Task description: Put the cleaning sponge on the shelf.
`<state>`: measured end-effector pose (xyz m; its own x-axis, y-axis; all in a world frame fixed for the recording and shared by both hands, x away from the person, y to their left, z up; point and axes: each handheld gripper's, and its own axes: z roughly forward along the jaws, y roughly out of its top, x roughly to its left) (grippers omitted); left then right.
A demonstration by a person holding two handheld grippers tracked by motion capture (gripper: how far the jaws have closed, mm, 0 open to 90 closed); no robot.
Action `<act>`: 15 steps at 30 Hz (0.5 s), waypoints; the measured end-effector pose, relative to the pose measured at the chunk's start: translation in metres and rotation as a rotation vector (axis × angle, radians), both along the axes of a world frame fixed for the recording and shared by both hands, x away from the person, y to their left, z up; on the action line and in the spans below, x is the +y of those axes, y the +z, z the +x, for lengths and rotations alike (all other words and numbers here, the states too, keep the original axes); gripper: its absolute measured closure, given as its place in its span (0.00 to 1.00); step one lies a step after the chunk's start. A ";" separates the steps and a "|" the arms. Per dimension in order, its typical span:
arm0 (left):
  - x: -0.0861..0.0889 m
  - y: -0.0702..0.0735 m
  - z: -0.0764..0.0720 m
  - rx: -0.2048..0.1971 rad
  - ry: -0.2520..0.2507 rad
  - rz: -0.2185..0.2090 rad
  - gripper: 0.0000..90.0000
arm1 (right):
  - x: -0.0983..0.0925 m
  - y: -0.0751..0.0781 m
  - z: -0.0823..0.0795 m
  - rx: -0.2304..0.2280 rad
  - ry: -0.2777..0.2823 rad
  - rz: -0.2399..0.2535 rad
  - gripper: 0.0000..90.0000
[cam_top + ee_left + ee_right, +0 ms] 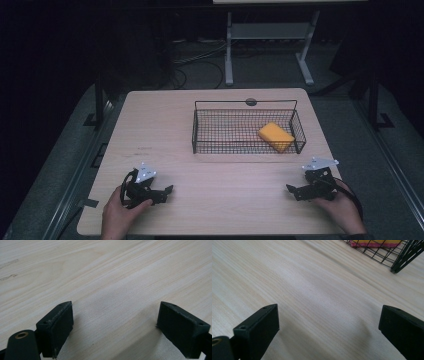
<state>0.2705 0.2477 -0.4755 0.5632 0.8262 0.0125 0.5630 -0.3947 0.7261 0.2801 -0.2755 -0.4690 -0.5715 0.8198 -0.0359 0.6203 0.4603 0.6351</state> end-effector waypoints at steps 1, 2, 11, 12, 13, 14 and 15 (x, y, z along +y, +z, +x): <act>0.000 0.000 0.000 0.000 0.000 0.000 0.14 | 0.000 -0.001 -0.001 -0.002 0.001 -0.002 0.03; 0.000 0.000 0.000 0.000 0.000 0.000 0.14 | 0.000 -0.002 -0.001 -0.005 0.001 -0.005 0.03; 0.000 0.000 0.000 0.000 0.000 0.000 0.14 | -0.005 -0.010 -0.003 -0.011 -0.001 0.079 0.03; 0.000 0.000 0.000 0.000 0.000 0.000 0.14 | -0.006 -0.012 -0.003 -0.010 -0.003 0.089 0.03; 0.000 0.000 0.000 0.000 0.000 0.000 0.14 | -0.007 -0.013 -0.004 -0.021 -0.003 0.096 0.02; 0.000 0.000 0.000 0.000 0.000 0.001 0.14 | -0.007 -0.013 -0.004 -0.026 0.000 0.098 0.02; 0.000 0.000 0.000 0.000 0.000 0.000 0.14 | -0.007 -0.014 -0.005 -0.031 -0.003 0.103 0.02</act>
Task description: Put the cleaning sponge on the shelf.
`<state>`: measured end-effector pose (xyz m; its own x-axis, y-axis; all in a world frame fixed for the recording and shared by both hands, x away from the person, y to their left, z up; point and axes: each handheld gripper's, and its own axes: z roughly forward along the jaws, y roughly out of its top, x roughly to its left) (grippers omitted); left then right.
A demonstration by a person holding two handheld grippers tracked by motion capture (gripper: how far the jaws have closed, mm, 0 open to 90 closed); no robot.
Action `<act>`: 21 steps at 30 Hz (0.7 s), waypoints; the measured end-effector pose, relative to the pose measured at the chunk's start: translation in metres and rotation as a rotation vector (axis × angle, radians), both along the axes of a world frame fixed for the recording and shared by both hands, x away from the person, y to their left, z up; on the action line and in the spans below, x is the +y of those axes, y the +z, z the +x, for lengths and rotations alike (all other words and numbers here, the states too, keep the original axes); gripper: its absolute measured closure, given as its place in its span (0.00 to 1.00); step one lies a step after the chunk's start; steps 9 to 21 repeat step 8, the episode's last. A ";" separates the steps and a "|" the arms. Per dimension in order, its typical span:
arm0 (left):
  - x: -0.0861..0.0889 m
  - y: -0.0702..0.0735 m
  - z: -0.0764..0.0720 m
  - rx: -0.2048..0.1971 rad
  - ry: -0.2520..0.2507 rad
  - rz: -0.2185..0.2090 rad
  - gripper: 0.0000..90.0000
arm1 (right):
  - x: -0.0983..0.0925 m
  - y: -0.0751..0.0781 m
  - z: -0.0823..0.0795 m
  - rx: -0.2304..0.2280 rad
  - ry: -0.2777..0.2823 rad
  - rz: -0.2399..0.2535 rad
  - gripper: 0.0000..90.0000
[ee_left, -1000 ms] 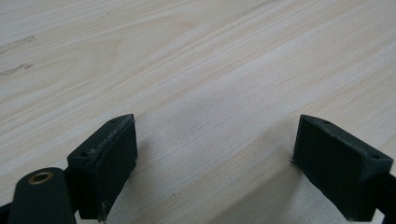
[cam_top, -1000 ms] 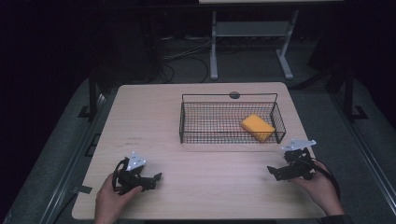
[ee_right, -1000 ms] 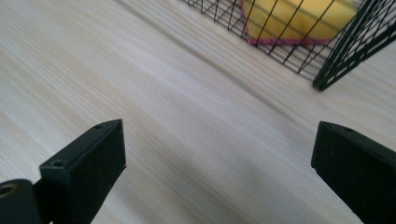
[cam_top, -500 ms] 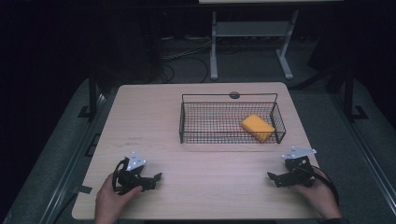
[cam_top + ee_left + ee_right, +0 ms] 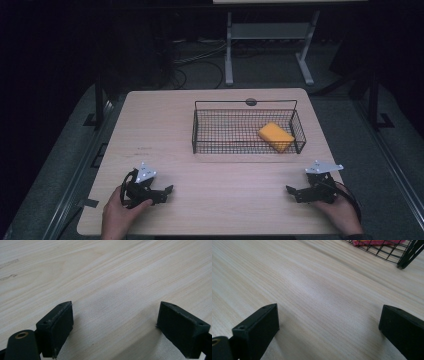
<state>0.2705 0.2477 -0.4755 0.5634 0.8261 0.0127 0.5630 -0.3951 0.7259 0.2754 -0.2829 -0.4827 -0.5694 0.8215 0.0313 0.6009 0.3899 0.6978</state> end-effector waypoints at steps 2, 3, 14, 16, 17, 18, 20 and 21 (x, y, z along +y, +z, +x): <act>0.000 0.000 0.000 0.000 0.000 0.000 0.14 | 0.000 -0.001 0.000 -0.006 -0.001 0.004 0.02; 0.000 0.000 0.000 0.000 0.000 0.000 0.14 | 0.000 -0.001 0.000 -0.006 0.000 0.004 0.02; 0.000 0.000 0.000 0.000 0.000 0.001 0.14 | 0.000 -0.001 0.000 -0.007 0.001 0.004 0.02; 0.000 0.000 0.000 0.000 0.000 0.001 0.14 | 0.000 -0.001 0.000 -0.007 0.001 0.004 0.02; 0.000 0.000 0.000 0.000 0.000 0.001 0.14 | 0.000 -0.001 0.000 -0.007 0.001 0.004 0.02; 0.000 0.000 0.000 0.000 0.000 0.001 0.14 | 0.000 -0.001 0.000 -0.007 0.001 0.004 0.02; 0.000 0.000 0.000 0.000 0.000 0.001 0.14 | 0.000 -0.001 0.000 -0.007 0.001 0.004 0.02; 0.000 0.000 0.000 0.000 0.000 0.001 0.14 | 0.000 -0.001 0.000 -0.007 0.001 0.004 0.02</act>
